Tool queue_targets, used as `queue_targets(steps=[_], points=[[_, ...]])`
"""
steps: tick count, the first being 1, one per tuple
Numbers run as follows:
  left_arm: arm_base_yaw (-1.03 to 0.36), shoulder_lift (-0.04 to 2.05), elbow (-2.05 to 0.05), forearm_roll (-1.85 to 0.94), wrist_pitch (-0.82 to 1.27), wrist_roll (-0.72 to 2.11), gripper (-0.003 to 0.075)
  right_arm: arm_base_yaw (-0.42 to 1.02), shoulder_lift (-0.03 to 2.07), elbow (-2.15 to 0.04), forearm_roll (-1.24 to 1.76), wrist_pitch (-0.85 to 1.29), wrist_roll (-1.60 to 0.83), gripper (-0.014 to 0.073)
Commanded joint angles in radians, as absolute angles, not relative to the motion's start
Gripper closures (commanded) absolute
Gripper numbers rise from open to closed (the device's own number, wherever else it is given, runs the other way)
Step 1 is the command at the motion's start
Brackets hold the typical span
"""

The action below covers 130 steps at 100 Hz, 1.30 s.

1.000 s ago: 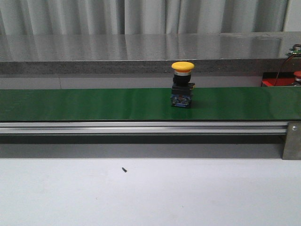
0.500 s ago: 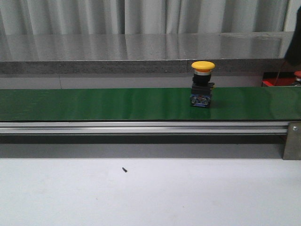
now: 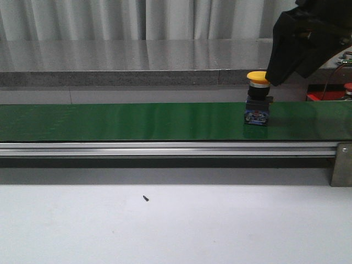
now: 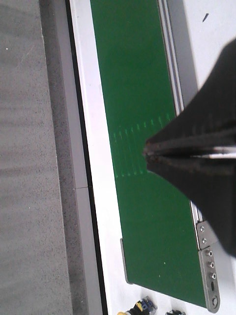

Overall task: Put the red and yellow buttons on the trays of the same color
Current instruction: 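Grasp the second yellow button on the belt with the right gripper, then lower the second yellow button onto the yellow tray and release it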

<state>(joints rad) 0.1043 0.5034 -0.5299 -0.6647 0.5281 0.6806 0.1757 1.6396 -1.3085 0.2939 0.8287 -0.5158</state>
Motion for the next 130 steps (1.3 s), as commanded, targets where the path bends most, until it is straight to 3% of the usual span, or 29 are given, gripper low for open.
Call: queue_targets(steps=[1, 27, 47, 54, 75, 94, 130], points=[[0.096, 0.507, -0.559, -0.698, 0.459, 0.680, 0.0740, 0.175, 1.642, -1.379, 0.315, 0.816, -0.526, 0.0045], [0.096, 0.507, -0.559, -0.698, 0.459, 0.680, 0.0740, 0.175, 1.734, -1.450, 0.315, 0.841, -0.526, 0.0066], [0.096, 0.507, -0.559, -0.698, 0.459, 0.680, 0.0740, 0.172, 1.744, -1.454, 0.314, 0.881, -0.526, 0.0312], [0.096, 0.507, -0.559, -0.698, 0.459, 0.680, 0.0740, 0.172, 1.744, -1.465, 0.314, 0.901, -0.526, 0.0353], [0.096, 0.507, -0.559, -0.698, 0.459, 0.680, 0.0740, 0.160, 1.710, -1.505, 0.298, 0.991, -0.488, 0.0354], [0.096, 0.507, -0.559, -0.698, 0.458, 0.680, 0.0740, 0.063, 1.617, -1.471, 0.286, 1.017, -0.447, 0.0354], [0.096, 0.507, -0.559, -0.698, 0.458, 0.680, 0.0740, -0.255, 1.368, -1.104, 0.316, 0.977, -0.432, 0.0354]])
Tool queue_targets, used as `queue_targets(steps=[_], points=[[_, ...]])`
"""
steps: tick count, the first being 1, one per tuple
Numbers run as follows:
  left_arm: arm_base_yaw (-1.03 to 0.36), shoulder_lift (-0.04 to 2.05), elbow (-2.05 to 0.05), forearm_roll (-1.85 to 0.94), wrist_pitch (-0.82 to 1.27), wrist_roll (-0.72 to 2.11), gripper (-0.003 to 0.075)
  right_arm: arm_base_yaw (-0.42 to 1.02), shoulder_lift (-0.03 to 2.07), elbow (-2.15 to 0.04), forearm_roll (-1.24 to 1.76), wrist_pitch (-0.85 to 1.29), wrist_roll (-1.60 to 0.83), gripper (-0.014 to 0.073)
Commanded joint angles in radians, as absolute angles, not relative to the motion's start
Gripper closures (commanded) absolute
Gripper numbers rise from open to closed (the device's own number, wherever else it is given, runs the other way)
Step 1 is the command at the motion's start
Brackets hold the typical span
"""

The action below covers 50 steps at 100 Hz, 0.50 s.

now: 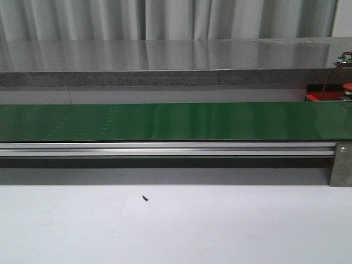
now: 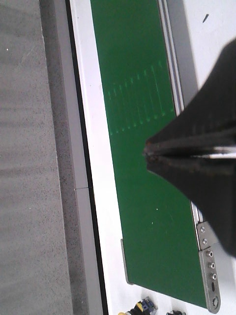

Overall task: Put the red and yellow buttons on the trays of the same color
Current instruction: 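Lower the second yellow button onto the yellow tray and release it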

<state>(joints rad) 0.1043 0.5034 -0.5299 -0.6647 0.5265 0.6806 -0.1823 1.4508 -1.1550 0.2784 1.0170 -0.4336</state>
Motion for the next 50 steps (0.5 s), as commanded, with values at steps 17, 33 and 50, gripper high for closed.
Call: queue_targets(steps=[17, 33, 50], points=[[0.096, 0.507, -0.559, -0.698, 0.455, 0.680, 0.0740, -0.373, 1.302, -0.981, 0.315, 0.883, -0.432, 0.0354], [0.096, 0.507, -0.559, -0.698, 0.455, 0.680, 0.0740, -0.420, 1.316, -0.926, 0.315, 0.798, -0.432, 0.0354], [0.096, 0.507, -0.559, -0.698, 0.455, 0.680, 0.0740, -0.420, 1.361, -0.906, 0.315, 0.746, -0.432, 0.0354]])
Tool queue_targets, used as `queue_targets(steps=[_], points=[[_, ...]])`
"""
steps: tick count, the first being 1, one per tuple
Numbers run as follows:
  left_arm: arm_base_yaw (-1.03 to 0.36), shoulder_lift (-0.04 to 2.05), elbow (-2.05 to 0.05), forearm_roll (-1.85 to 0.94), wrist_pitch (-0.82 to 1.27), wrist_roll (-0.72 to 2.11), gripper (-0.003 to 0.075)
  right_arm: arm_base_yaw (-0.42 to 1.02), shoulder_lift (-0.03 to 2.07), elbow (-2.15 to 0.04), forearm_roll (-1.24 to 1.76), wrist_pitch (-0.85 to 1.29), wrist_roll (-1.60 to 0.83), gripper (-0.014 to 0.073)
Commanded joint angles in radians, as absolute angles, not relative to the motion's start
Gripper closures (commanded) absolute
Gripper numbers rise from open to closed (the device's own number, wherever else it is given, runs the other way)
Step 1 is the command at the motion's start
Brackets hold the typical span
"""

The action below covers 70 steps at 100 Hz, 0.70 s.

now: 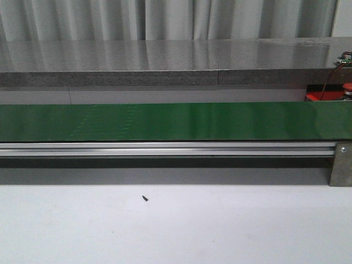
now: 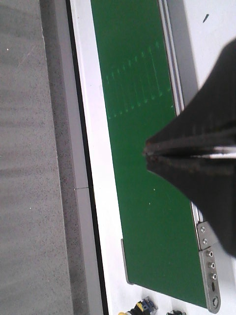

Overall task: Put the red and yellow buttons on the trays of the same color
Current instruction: 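Lower the second yellow button onto the yellow tray and release it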

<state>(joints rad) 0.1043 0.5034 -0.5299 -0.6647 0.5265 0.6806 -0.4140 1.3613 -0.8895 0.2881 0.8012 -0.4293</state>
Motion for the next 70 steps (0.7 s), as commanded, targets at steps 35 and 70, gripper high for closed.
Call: queue_targets(steps=[35, 70], points=[[0.096, 0.507, -0.559, -0.698, 0.455, 0.680, 0.0740, -0.420, 1.550, -0.904, 0.327, 0.716, -0.432, 0.0352], [0.096, 0.507, -0.559, -0.698, 0.455, 0.680, 0.0740, -0.420, 1.569, -0.905, 0.332, 0.755, -0.424, 0.0120]])
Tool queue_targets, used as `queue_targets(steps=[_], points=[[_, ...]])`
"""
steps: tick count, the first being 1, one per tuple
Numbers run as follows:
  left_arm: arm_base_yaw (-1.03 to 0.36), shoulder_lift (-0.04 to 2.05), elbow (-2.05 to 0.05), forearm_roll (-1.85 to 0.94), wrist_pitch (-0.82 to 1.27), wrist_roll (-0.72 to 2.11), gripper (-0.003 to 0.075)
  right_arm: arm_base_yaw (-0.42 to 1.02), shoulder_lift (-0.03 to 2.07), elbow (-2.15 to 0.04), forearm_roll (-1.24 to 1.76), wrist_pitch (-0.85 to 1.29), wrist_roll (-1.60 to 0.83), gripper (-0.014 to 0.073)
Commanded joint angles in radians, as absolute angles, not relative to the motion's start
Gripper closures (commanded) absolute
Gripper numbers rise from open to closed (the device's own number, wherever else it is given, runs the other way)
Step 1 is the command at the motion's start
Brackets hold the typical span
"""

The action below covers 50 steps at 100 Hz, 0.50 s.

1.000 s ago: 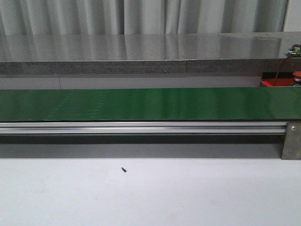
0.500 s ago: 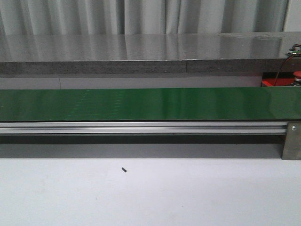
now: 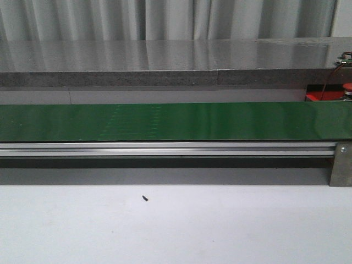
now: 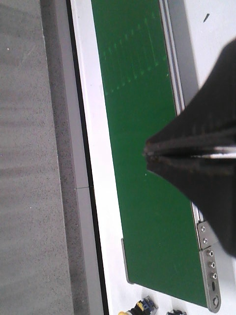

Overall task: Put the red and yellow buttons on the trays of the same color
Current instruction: 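Lower the second yellow button onto the yellow tray and release it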

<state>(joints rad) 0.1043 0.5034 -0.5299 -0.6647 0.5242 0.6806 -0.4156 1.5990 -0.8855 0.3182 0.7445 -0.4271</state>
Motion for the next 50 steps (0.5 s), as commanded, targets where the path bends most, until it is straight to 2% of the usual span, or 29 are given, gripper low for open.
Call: queue_targets(steps=[1, 19, 50], points=[[0.096, 0.507, -0.559, -0.698, 0.455, 0.680, 0.0740, -0.420, 1.569, -0.905, 0.332, 0.757, -0.423, 0.0111], [0.096, 0.507, -0.559, -0.698, 0.455, 0.680, 0.0740, -0.420, 1.514, -0.908, 0.333, 0.766, -0.409, 0.0097], [0.096, 0.507, -0.559, -0.698, 0.455, 0.680, 0.0740, -0.392, 1.274, -0.936, 0.371, 0.788, -0.401, 0.0097]])
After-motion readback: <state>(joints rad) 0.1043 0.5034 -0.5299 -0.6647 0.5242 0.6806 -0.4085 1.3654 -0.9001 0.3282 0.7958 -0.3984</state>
